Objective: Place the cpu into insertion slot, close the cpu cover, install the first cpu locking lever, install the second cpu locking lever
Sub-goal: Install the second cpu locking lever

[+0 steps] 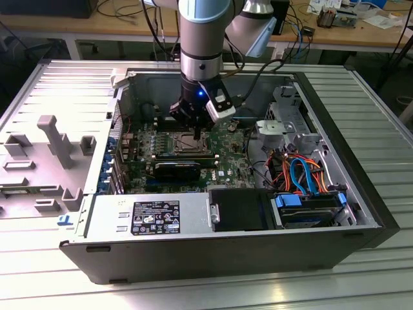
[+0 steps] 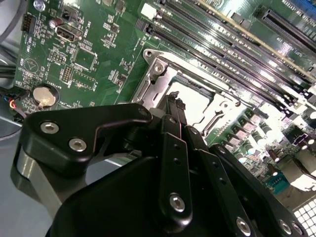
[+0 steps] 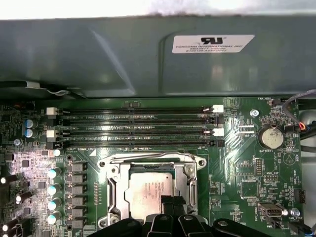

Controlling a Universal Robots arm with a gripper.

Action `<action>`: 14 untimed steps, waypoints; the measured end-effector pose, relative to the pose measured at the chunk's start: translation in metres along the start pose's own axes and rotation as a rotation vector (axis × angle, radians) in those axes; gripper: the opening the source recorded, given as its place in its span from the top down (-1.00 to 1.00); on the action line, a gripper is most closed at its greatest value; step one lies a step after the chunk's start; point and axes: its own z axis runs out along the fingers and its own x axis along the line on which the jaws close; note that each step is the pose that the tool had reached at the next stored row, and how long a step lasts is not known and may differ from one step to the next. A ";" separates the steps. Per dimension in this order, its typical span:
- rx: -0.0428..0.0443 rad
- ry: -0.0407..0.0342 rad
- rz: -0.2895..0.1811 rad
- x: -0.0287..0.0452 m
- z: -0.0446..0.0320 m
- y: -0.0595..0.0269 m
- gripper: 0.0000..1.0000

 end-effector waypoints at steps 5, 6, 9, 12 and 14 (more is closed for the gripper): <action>0.0043 -0.0001 0.000 -0.0001 -0.0032 -0.0042 0.79; 0.0066 -0.0001 0.000 -0.0002 -0.0052 -0.0043 0.79; 0.0087 -0.0002 0.000 -0.0001 -0.0062 -0.0051 0.79; 0.0091 -0.0002 0.000 -0.0002 -0.0063 -0.0084 0.79; 0.0093 -0.0002 0.000 -0.0003 -0.0063 -0.0109 0.79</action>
